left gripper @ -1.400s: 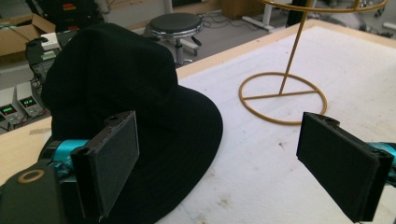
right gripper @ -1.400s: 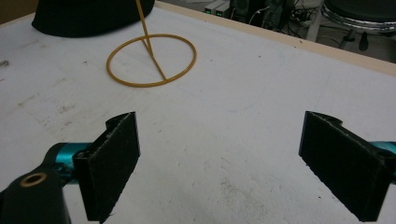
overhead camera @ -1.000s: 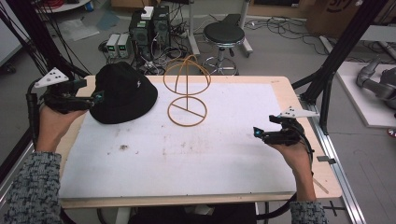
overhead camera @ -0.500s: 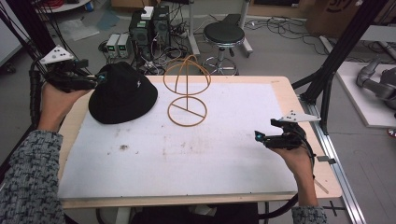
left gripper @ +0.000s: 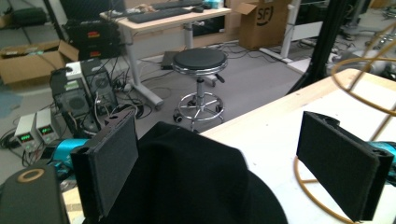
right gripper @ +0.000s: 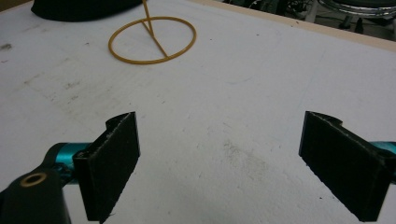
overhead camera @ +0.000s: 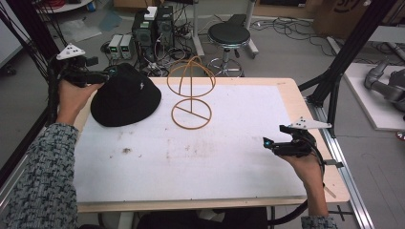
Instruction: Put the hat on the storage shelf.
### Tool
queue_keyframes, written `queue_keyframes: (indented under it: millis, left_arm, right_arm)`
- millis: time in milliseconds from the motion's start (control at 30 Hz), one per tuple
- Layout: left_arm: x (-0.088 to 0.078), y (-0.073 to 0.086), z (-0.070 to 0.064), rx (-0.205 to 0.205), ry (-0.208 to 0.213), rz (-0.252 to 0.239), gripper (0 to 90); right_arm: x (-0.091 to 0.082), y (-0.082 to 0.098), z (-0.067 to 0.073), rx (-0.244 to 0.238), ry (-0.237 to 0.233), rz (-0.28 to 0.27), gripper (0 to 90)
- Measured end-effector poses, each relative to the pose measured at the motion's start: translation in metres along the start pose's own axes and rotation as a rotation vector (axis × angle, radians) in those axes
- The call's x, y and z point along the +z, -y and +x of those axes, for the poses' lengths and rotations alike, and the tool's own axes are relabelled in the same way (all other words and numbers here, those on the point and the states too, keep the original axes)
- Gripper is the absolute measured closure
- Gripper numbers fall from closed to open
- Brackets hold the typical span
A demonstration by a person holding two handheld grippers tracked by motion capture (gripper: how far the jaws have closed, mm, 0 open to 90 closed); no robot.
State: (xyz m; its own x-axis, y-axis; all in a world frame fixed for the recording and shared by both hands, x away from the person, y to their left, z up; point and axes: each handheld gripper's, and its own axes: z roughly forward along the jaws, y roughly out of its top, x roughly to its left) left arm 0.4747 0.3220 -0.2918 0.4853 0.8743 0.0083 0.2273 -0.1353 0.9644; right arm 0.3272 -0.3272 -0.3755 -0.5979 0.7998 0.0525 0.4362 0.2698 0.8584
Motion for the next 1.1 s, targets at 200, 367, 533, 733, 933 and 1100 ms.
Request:
queue_keyframes:
  millis: [200, 367, 533, 733, 933, 1100]
  left_arm:
    - [0.01, 0.006, 0.01, -0.023, -0.021, -0.018, 13.2]
    - [0.024, 0.01, 0.016, -0.026, -0.029, 0.005, 13.2]
    - [0.038, 0.007, 0.016, -0.01, -0.025, -0.003, 13.2]
    - [0.049, 0.012, 0.022, -0.01, -0.056, -0.01, 13.6]
    - [0.055, 0.022, 0.036, -0.047, -0.072, 0.018, 16.2]
    - [0.062, 0.029, 0.041, -0.105, -0.052, 0.019, 17.4]
  right_arm:
    - [-0.001, 0.002, 0.002, -0.007, 0.008, 0.001, 12.2]
    - [0.0, 0.005, 0.002, -0.004, 0.005, 0.006, 12.2]
    - [0.001, 0.006, 0.002, 0.001, 0.005, 0.01, 12.3]
    - [-0.001, 0.007, 0.005, -0.012, 0.008, 0.011, 12.2]
    - [-0.003, 0.008, 0.006, -0.011, 0.002, 0.013, 12.3]
    - [-0.003, 0.009, 0.007, -0.018, 0.001, 0.021, 12.3]
